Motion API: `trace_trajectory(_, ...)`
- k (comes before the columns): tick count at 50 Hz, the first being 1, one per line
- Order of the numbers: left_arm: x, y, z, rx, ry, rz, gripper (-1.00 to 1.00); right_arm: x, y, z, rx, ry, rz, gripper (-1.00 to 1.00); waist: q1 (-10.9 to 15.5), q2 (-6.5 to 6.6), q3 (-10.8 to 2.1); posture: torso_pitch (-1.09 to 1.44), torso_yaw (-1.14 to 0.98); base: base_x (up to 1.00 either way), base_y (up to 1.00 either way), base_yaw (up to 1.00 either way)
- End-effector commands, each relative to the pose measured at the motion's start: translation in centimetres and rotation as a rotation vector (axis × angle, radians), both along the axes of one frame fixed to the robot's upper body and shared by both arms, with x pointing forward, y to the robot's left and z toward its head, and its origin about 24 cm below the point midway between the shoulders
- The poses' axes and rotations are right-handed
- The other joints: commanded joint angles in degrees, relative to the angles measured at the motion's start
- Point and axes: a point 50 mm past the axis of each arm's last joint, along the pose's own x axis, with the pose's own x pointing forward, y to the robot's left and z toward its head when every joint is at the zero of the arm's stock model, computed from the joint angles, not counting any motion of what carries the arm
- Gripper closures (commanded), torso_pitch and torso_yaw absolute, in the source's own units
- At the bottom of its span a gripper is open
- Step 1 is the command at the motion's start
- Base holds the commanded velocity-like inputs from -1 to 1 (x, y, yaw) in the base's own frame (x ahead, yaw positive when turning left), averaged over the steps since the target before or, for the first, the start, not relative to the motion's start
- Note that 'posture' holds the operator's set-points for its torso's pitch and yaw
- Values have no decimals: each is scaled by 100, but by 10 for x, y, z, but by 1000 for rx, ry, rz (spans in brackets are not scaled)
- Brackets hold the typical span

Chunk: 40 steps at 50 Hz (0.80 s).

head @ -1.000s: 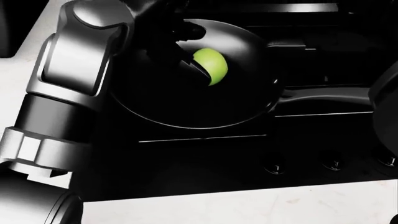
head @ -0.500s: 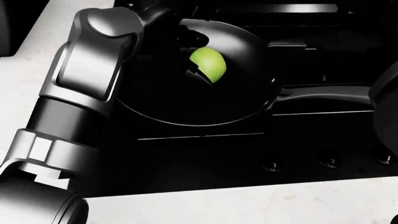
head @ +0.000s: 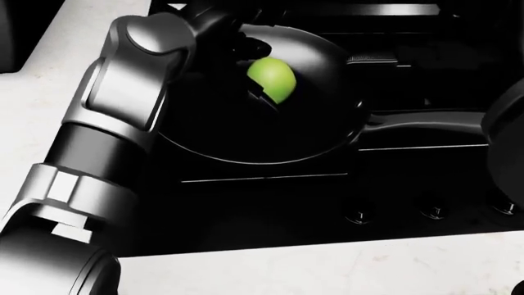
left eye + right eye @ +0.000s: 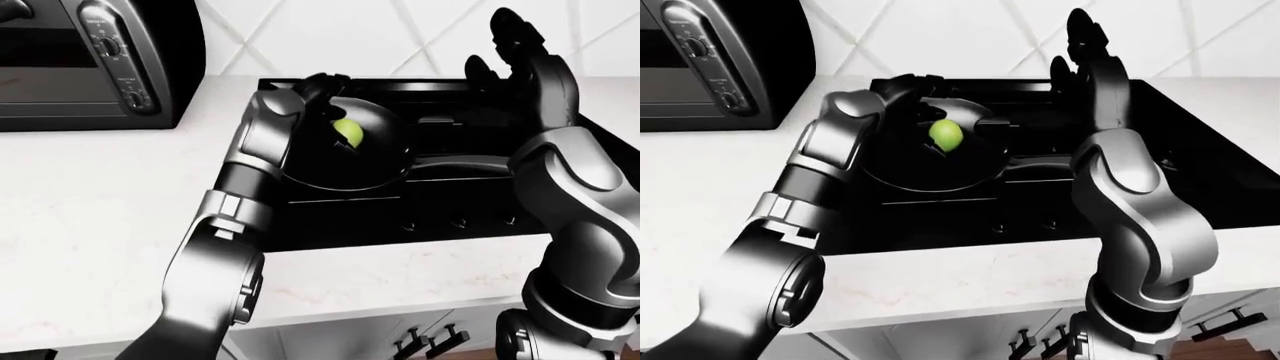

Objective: Pick the lime from the pan and place it in the bowl.

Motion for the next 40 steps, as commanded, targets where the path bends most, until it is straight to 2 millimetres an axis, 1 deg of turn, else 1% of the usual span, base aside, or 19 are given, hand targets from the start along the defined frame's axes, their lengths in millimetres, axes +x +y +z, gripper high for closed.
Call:
trace_trajectory(1,-1,-4,26,-12,-105,-12,-68,-6,-1,14,-1,-82,-7,-100,0,-17,-168,0,0,0,0,0)
trace_trajectory(8,2,-3,23,1,-118,2,-70,-6,0,14,-2,-81,-5,-100,-7,-15,-178,0,0,0,0,0)
trace_trajectory(17,4,-5,20,8,-122,5,-69,-5,0,14,-2,-80,-4,-100,-12,-14,-182,0,0,0,0,0)
trace_trajectory(22,5,-9,20,5,-127,6,-64,-5,1,14,-3,-80,-3,-100,-13,-15,-179,0,0,0,0,0)
trace_trajectory(28,6,-14,24,-14,-139,15,-65,-5,1,13,-3,-79,-1,-100,-9,-25,-181,0,0,0,0,0)
trace_trajectory(30,7,-15,21,-21,-141,21,-65,-5,1,14,-3,-80,-1,-100,-9,-30,-180,0,0,0,0,0)
trace_trajectory(36,9,-14,20,-31,-144,40,-65,-5,2,14,-3,-81,-1,-100,-9,-30,-182,0,0,0,0,0)
trace_trajectory(40,10,-12,15,-23,-149,51,-65,-5,2,13,-4,-81,0,-100,-13,-30,-183,0,0,0,0,0)
